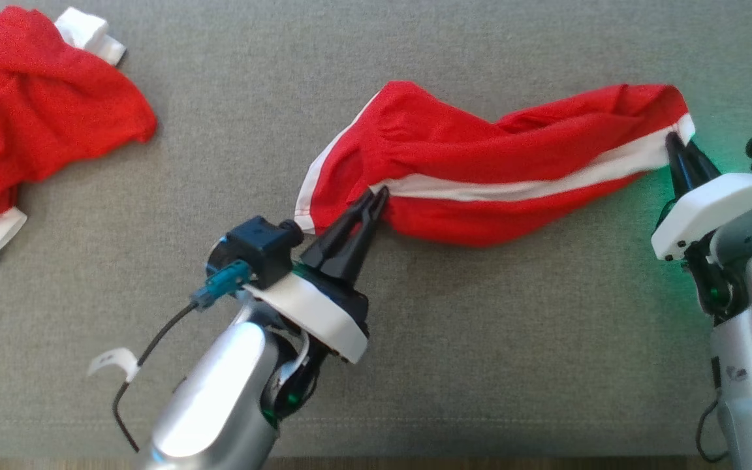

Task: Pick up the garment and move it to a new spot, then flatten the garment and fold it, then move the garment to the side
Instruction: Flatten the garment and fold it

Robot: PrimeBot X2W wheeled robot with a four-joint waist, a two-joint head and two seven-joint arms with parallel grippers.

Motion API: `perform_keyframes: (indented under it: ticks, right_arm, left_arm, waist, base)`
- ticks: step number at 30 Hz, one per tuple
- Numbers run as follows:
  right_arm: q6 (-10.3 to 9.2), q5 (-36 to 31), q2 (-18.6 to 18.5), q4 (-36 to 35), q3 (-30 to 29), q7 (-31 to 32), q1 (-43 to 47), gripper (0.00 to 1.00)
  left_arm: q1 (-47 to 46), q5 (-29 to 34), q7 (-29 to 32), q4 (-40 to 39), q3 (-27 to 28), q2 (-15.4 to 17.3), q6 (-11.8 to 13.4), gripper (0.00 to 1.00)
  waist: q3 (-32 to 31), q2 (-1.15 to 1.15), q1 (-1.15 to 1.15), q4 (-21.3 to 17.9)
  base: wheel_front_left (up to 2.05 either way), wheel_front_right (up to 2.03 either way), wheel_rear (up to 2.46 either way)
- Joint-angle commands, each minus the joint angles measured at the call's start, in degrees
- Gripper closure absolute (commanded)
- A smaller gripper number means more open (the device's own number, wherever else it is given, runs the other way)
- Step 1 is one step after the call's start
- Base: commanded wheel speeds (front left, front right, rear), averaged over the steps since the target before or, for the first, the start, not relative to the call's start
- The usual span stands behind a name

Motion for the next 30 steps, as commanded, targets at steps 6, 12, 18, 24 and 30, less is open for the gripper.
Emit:
perform_keyframes:
  ticks: [6, 12, 18, 24, 30]
  right_arm:
    - [-0.04, 4.95, 1.30, -9.34, 3.05, -3.47, 3.77, 1.00]
    - [-0.04, 12.74, 2.37, -20.02, 4.50, -3.04, 7.69, 1.00]
    - [-0.04, 18.71, 2.31, -31.97, 5.32, -2.56, 9.48, 1.00]
    - [-0.04, 21.16, 2.23, -40.51, 3.71, -3.04, 9.31, 1.00]
    - [-0.04, 20.17, 2.27, -48.59, 0.80, -2.88, 8.23, 1.00]
  left_arm:
    - [-1.18, 1.43, -3.19, -2.67, 4.69, 2.11, 3.19, 1.00]
    - [0.27, 1.63, -3.28, -6.72, 7.65, 5.19, 5.69, 1.00]
    - [-0.02, 2.56, -2.18, -12.54, 10.71, 8.87, 7.94, 1.00]
    - [-2.71, 3.72, -0.47, -18.02, 12.92, 12.12, 8.73, 1.00]
    - [-6.60, 4.87, 2.73, -24.32, 14.38, 14.69, 9.20, 1.00]
  waist:
    - [-3.57, 0.00, 0.00, -1.42]
    - [-7.03, 0.00, 0.00, -2.44]
    - [-10.39, 0.00, 0.00, -2.56]
    - [-13.92, 0.00, 0.00, -1.70]
    - [-17.31, 0.00, 0.00, -1.47]
  base:
    - [0.00, 0.00, 0.00]
    - [0.00, 0.00, 0.00]
    - [0.00, 0.00, 0.00]
    - [0.00, 0.00, 0.00]
    - [0.00, 0.00, 0.00]
